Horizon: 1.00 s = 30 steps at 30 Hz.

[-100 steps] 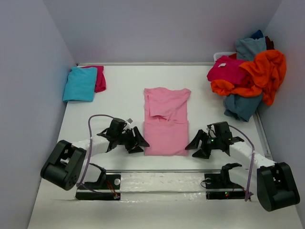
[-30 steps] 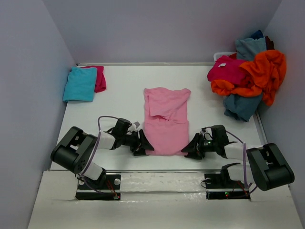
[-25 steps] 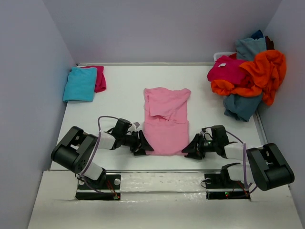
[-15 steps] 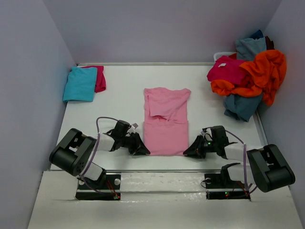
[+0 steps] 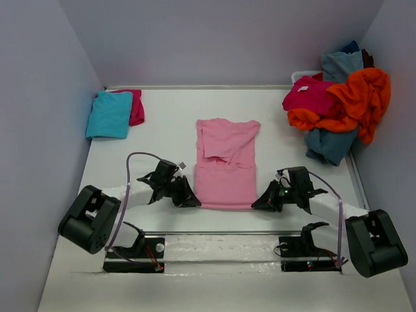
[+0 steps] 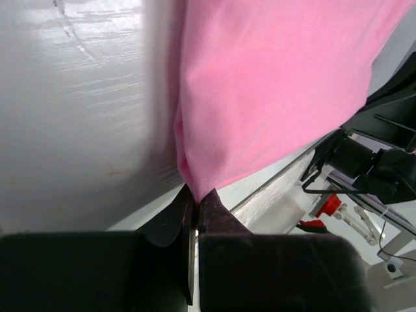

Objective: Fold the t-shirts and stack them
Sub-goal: Fold the square-folded T-shirt at the center of the board.

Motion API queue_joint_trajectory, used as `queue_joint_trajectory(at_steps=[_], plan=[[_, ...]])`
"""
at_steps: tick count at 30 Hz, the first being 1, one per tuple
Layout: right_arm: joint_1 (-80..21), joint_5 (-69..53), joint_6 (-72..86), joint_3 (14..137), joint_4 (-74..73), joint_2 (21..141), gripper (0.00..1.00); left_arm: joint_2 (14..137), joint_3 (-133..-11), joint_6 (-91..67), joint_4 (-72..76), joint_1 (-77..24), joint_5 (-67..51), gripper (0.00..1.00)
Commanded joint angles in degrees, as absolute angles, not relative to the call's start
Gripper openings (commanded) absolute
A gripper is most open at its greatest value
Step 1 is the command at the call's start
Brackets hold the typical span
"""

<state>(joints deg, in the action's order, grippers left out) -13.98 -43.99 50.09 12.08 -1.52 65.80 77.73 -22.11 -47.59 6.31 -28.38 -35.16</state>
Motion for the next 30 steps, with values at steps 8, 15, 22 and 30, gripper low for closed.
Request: queue_joint_trajectory(at_steps=[8,15,22,30], plan=[[-14.2,-40.3,40.3,26.7,-19.2,59.1,0.07,71.4,-30.8,-42.5,-5.3,-30.7,-28.5,0.06],[-14.2,-39.4,37.8,32.6,-21.4,61.4,0.07,72.8,-36.1,-40.5,-7.3,-31.2,-27.2,0.06],[-14.2,-37.7,35.5,39.7,-23.6,65.1,0.07,76.4,-46.0,-38.1,-10.3,-31.2,-25.7,0.06],[-14.2,-33.7,32.3,51.8,-27.2,70.9,0.07,83.8,-62.0,-35.4,-14.6,-31.2,-23.8,0.06]])
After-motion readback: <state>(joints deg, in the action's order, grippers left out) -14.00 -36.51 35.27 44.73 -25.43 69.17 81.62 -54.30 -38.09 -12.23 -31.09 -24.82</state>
